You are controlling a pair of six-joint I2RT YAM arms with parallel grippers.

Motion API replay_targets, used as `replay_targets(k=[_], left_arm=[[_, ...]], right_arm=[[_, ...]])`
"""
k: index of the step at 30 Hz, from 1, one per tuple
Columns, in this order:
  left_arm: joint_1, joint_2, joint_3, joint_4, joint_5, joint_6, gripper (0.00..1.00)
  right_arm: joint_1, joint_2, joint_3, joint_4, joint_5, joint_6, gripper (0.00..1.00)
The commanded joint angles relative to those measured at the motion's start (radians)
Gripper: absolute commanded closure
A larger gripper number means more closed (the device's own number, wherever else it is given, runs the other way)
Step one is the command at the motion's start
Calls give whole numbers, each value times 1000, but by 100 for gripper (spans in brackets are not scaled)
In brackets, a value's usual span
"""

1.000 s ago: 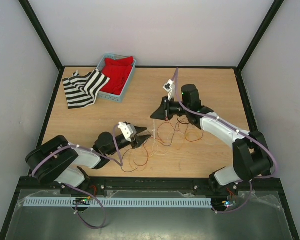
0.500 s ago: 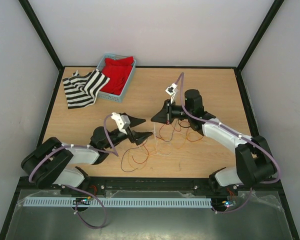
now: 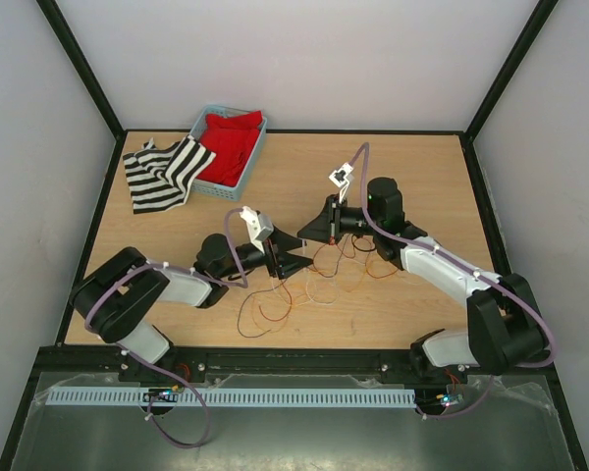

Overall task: Zip-tie the wires
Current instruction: Tie the cable at the center of the board.

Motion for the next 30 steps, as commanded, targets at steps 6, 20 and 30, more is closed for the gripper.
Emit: replay_targets(k=[6,20,30], left_arm=[[0,23,4,36,35,-23,71],[-3,24,-28,37,49,-29,93],[-16,55,-46,37,47,-28,93]], right_arm=[[1,-24,18,38,4,7,100],[2,6,104,-7,37,-25,100],[1,26,200,-35,50,-21,100]])
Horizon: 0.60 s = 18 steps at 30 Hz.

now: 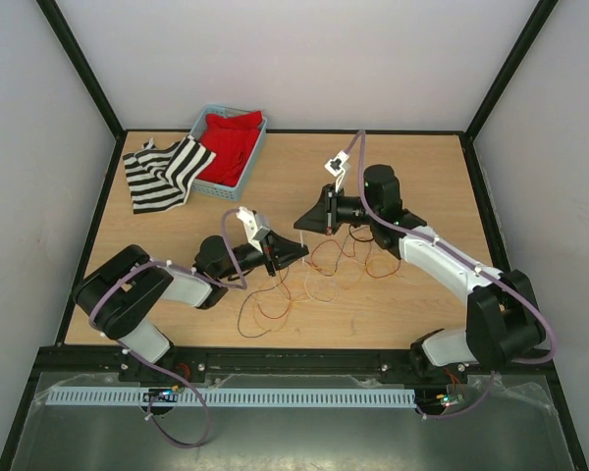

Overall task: Zip-tie the wires
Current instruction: Tie the cable at the center of the board.

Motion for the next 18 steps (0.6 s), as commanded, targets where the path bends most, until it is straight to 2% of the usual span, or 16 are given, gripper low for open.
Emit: replay_targets(k=[1,18], left_arm=[[-18,31,-29,-20,55,-9,93],[-22,47,-56,-15,45,0,94]], right_arm=[[-4,0,90,61,36,-6,100],[-4,12,236,-23,76,-57,100]])
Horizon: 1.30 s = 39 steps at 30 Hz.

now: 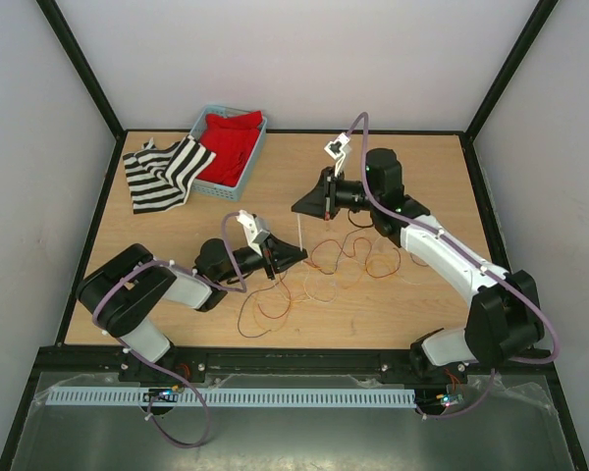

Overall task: Zip-tie the wires
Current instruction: Tie the cable at the center of the board.

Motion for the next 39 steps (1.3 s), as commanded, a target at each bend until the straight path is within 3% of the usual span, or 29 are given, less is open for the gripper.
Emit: replay_targets(k=[1,27,28,31,39], left_arm=[[-18,25,-30,-41,48,0,94],[-13,39,-37,-35,27,1,97],[-9,34,-37,-36,17,-10,98],[18,14,-41,-36,15,-50,100],[61,-31,-31,-38,22,-92,100]], right_arm=[[-6,-1,98,60,43,-24,100],[-16,-10,192,-13,80,-85,100],[-16,-18,184,-14,89,-91,98],[-19,-57,149,-17,103,-129,72],[-43,-246,-34,-59,210,-252,33]])
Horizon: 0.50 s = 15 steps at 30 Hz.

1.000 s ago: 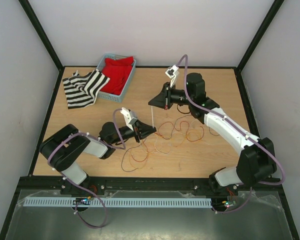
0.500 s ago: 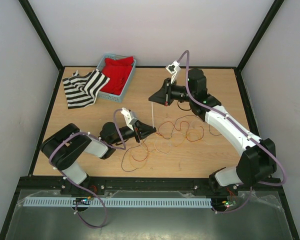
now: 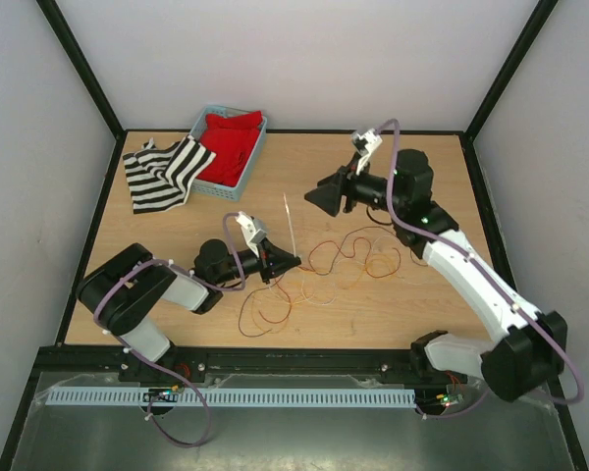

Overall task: Zip-tie the wires
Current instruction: Tie the cable at the center of the board.

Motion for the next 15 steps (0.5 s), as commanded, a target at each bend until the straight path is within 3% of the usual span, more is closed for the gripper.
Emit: replay_targets(k=[1,7,11,15], left_arm=[[37,-49,15,21,32,-56,100],[60,-110,63,-31,-3,-87,100],[69,-201,164,-320,-18,-54,100],[82,-260,206,-426,-13,-66,100]], right_arm=[[-25,-126,-112,13,88,-92,30],[-84,-189,-244,16,65,-134,28],[-114,-210,-319,33,16,-177,29],[-114,-235,-379,60,21,-211,30]])
